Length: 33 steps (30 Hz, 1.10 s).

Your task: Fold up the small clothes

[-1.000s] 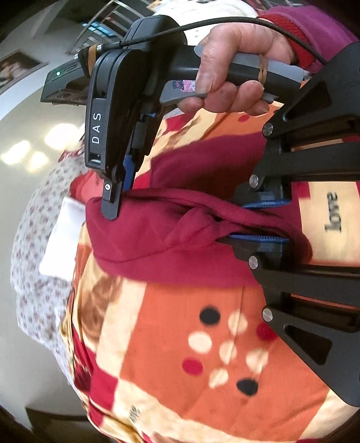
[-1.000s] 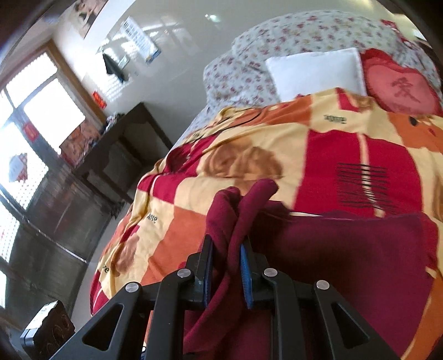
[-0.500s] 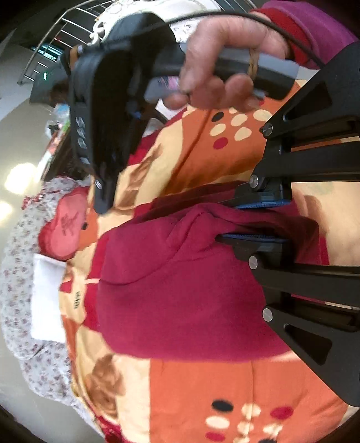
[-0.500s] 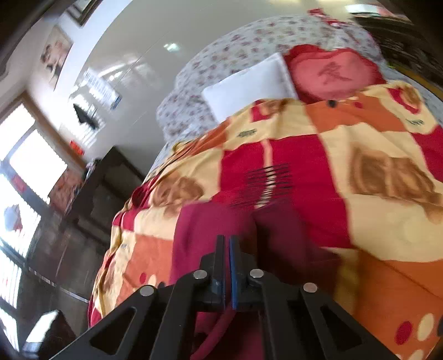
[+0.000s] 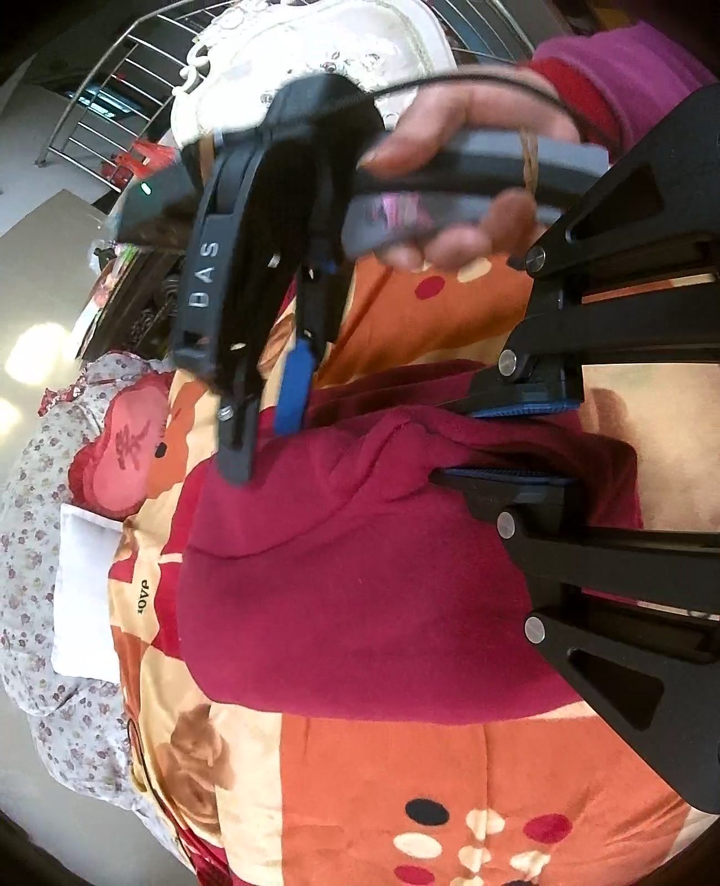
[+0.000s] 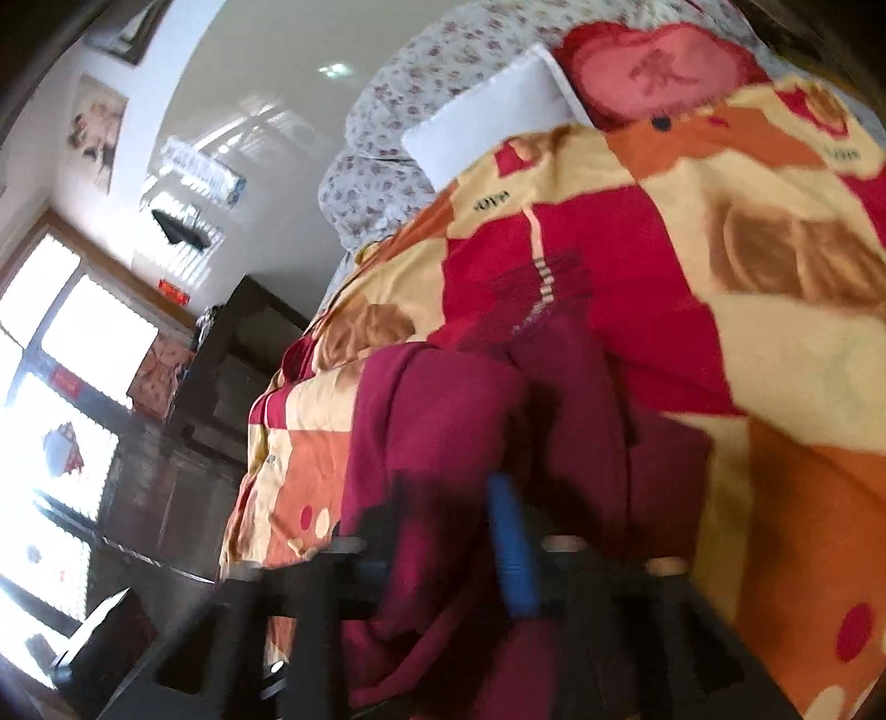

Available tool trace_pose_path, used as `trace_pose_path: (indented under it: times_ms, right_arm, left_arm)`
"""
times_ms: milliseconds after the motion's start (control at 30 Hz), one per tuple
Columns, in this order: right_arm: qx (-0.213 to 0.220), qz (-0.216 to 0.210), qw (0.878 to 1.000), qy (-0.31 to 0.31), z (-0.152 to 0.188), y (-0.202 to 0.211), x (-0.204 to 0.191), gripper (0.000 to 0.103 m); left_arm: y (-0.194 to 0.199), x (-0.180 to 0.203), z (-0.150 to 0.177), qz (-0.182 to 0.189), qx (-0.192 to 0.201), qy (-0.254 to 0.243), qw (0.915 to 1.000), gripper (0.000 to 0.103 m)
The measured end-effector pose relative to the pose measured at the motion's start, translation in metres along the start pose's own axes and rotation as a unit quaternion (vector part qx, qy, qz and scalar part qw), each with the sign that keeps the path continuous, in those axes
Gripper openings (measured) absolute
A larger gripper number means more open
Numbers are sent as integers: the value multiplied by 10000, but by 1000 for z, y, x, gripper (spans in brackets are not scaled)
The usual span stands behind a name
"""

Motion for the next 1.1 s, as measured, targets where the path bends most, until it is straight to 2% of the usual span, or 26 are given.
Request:
trace_pose_path:
  times_ms: [67,267,300,333,400,533,667,733,800,900,933,967,1033,1100]
  right_arm:
    - [39,-352,9987,-371,1,-6,2,62]
    - [-268,-295,9977,-541,9,-31,6,61]
    - [-197,-267,9985,-445,9,-31,4,43]
    - [-105,-194,9992,-322,6,-28,2,31]
    - [156,71,9998,111,0,-16,-7,20]
    - [232,652,9956,626,-7,-3,-8,19]
    - [230,1290,9886,747,-10,-3,20,18]
    - [73,1326,9894,592,-5,-14,38,18]
    - [107,1245,9911,470,-3,-19,48,18]
    - [125,1115,9934,253,-4,-11,51,22]
    - [119,1179,9925,305,-4,-7,49,22]
    - [121,1258,9912,390,-3,-2,46,22]
    - [199,1520,9863,613,-1,12,36,23]
    - [335,1443,9858,785,2,30,18,24]
  left_arm:
    - [2,0,1,3,6,1,10000,14]
    - [4,-1,0,60,5,74,10000,14]
    - [4,-1,0,65,-5,88,9999,14]
    - [3,0,0,72,-21,96,9999,14]
    - [1,2,-1,125,-31,99,9999,14]
    - [-8,19,-3,218,-65,-51,9997,14]
    - [-26,25,3,293,-294,-9,9991,14]
    - [-29,21,6,199,-421,4,9989,14]
    - [-24,19,9,259,-487,6,9985,15]
    - [-2,20,12,320,-437,-139,9984,31]
    - [7,19,12,254,-366,-256,9987,38]
    - [16,18,12,204,-306,-357,9987,41]
    - [31,15,13,165,-199,-510,9984,41]
    - [43,3,13,-78,-92,-598,9981,41]
Point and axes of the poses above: each gripper's, at about its wrist camera, not at the fingertips, and y roughly against the way its jaws point, x to its right, z to its underside, the point moved 8 cm from there along -y, roughly the way its jaws point, and after that the axes turned 1 degree about z, right-handed, at the moved point
